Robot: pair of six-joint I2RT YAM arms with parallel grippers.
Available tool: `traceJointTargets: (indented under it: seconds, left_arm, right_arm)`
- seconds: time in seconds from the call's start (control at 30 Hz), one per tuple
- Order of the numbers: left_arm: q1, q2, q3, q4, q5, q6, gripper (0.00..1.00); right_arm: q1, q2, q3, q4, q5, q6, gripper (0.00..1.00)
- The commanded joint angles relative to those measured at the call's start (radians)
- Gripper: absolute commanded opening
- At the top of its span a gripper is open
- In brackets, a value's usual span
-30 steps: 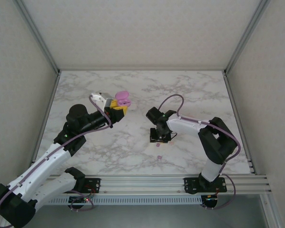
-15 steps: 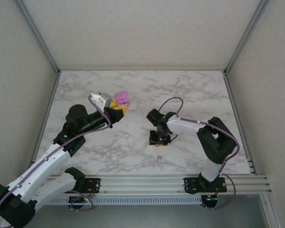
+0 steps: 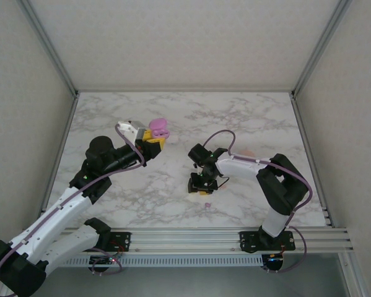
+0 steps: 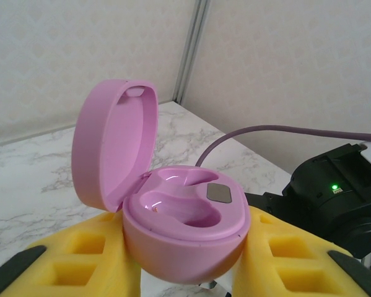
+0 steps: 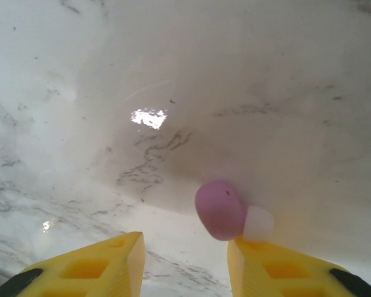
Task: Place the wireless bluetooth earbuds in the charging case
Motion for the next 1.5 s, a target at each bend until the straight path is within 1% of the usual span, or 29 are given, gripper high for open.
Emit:
traceJointTargets:
  seconds: [0.0, 0.13, 0.2, 0.33, 0.6, 0.87, 1.03, 1.23, 1.33, 1.47]
  left_arm:
    - [-0.003, -0.016, 0.018, 0.012, -0.018, -0.001, 0.21]
    - [-0.003, -0.024, 0.016, 0.004, -0.037, 0.002, 0.21]
    - [-0.002, -0.026, 0.018, 0.001, -0.043, 0.002, 0.21]
    - [-0.003, -0.033, 0.017, 0.003, -0.059, -0.004, 0.21]
    - [-0.003, -0.053, 0.016, -0.016, -0.083, -0.003, 0.21]
    - [-0.003, -0.058, 0.013, -0.014, -0.082, -0.011, 0.21]
    - [-0.003, -0.062, 0.012, -0.019, -0.084, -0.011, 0.21]
    - [-0.003, -0.063, 0.011, -0.022, -0.087, -0.011, 0.21]
    - [-0.003, -0.063, 0.011, -0.025, -0.086, -0.009, 0.21]
    - [-0.003, -0.062, 0.009, -0.024, -0.087, -0.009, 0.21]
  right_arm:
    - [0.011, -0.048, 0.036, -0.054, -0.020, -0.020, 0.40]
    - [0.010, -0.078, 0.075, -0.146, 0.065, -0.084, 0.38]
    - [0.010, -0.053, 0.113, -0.201, 0.137, -0.125, 0.36]
    - [0.010, 0.020, 0.172, -0.238, 0.199, -0.196, 0.34]
    - [0.010, 0.108, 0.227, -0.244, 0.173, -0.280, 0.35]
    - [0.011, 0.156, 0.236, -0.259, 0.178, -0.302, 0.36]
    - [0.014, 0.173, 0.245, -0.263, 0.153, -0.302, 0.35]
    - [0.015, 0.165, 0.236, -0.259, 0.172, -0.280, 0.34]
    - [0.017, 0.155, 0.233, -0.263, 0.210, -0.264, 0.36]
    - [0.016, 0.146, 0.236, -0.265, 0.235, -0.259, 0.36]
